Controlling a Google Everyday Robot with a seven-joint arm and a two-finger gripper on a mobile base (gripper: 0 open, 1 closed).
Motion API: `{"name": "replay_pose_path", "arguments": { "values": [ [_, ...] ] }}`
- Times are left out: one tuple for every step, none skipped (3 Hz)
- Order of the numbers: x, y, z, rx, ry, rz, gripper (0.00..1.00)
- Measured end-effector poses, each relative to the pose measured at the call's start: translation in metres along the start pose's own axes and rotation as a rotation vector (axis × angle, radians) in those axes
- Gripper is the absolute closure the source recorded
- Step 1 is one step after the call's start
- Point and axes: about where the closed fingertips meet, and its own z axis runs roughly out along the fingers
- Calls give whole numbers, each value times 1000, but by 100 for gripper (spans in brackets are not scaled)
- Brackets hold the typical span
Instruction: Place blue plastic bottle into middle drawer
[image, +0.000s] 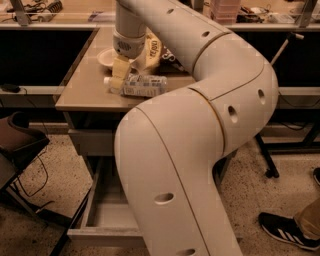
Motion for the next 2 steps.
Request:
{"name": "replay_pose_path", "arguments": {
  "values": [
    [10,2,16,-44,-42,26,0],
    [18,7,39,-74,-90,57,0]
  ]
}}
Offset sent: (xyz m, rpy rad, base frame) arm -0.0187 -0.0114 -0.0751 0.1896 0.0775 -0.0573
